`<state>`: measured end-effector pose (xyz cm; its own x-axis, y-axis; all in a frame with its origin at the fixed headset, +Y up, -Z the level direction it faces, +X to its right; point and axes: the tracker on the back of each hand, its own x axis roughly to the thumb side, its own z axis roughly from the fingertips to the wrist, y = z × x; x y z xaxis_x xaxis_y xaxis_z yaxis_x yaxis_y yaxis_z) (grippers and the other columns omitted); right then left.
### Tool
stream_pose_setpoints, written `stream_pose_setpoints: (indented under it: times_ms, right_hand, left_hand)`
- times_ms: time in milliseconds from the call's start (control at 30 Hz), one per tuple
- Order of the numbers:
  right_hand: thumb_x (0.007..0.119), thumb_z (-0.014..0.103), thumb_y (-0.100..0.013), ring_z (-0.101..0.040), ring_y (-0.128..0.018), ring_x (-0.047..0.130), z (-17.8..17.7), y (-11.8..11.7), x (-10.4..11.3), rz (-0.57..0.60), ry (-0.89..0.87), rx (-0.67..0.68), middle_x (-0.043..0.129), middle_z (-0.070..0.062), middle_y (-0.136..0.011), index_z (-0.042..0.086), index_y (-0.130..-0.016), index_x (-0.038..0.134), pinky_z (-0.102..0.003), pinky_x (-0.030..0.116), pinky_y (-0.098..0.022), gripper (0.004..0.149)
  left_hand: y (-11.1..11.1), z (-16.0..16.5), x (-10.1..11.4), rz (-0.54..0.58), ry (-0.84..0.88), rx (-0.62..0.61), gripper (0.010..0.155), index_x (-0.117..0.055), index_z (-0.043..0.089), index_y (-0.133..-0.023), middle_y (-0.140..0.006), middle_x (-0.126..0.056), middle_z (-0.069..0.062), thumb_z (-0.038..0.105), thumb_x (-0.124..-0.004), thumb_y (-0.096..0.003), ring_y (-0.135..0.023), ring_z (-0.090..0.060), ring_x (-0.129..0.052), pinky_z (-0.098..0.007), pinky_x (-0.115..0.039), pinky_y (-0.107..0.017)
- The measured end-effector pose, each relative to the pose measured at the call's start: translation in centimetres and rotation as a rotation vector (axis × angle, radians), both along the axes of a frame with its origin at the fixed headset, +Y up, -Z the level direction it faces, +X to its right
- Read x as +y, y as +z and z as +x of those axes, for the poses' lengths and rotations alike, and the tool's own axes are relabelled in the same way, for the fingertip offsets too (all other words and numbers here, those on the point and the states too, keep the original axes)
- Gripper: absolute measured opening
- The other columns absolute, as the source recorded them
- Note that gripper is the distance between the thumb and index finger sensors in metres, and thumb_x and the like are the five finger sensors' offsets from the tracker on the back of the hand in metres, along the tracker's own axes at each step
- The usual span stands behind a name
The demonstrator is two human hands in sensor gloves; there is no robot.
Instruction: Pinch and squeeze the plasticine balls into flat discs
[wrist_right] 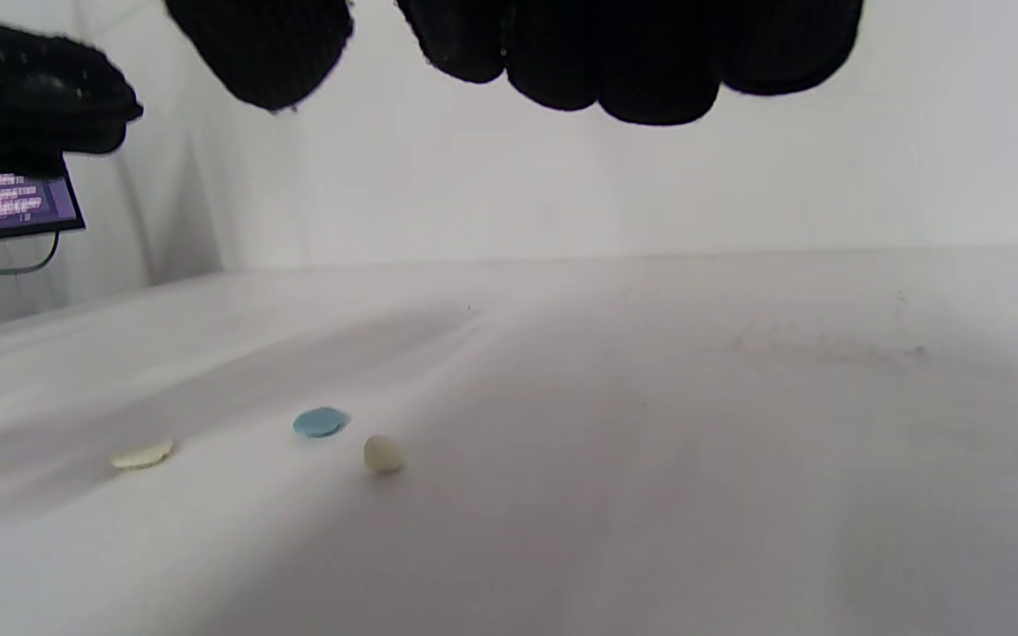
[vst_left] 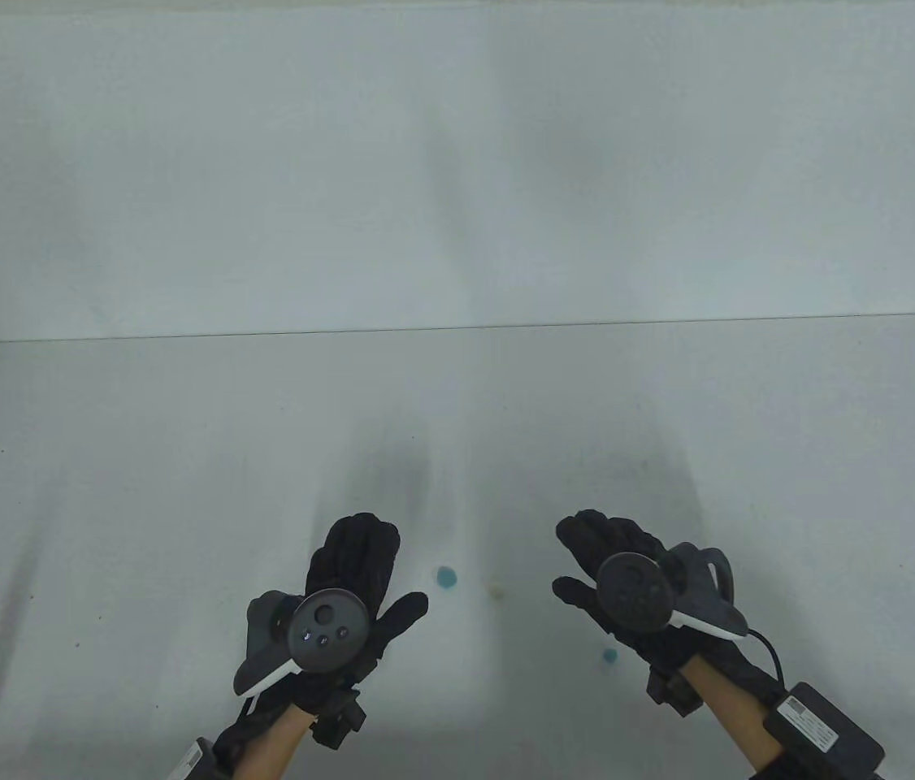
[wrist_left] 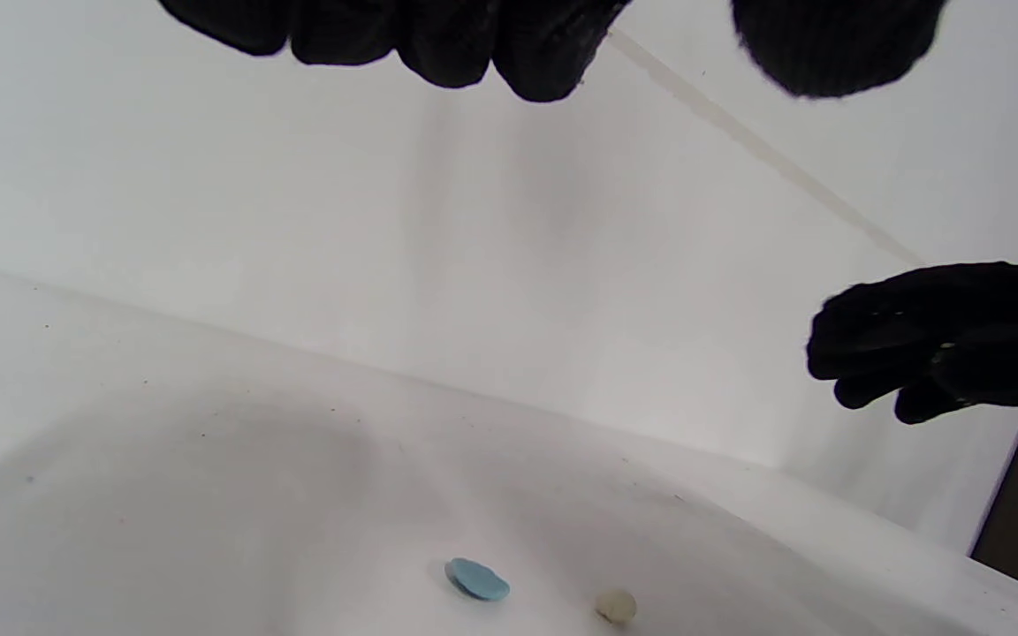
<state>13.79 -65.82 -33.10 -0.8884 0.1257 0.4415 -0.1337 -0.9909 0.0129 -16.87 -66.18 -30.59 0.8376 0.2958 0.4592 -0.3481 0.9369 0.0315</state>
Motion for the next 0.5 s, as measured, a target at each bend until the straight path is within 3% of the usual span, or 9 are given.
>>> stream_pose_setpoints:
  times_ms: [267, 500]
  right_hand:
    - [0.073, 0.047, -0.056, -0.034, -0.091, 0.081, -5.8, -3.1, -3.3, -0.072, 0.17, 0.068, 0.072, -0.009, -0.105, 0.018, -0.107, 0.059, -0.051, 0.075, -0.066, 0.06]
    - [0.075, 0.045, -0.055, -0.032, -0.091, 0.082, -7.9, -5.1, -6.8, -0.134, 0.272, 0.07, 0.074, -0.007, -0.104, 0.02, -0.106, 0.06, -0.05, 0.076, -0.065, 0.058]
  left_hand:
    - [0.0, 0.1, 0.0, -0.003, -0.009, 0.001, 0.082, -0.045, 0.001, -0.114, -0.116, -0.04, -0.03, 0.053, -0.063, -0.0537, -0.106, -0.058, -0.042, -0.066, -0.046, -0.072]
    - [0.0, 0.1, 0.0, -0.008, -0.01, 0.005, 0.081, -0.046, 0.002, -0.114, -0.116, -0.041, -0.03, 0.053, -0.063, -0.0538, -0.106, -0.058, -0.043, -0.066, -0.046, -0.072]
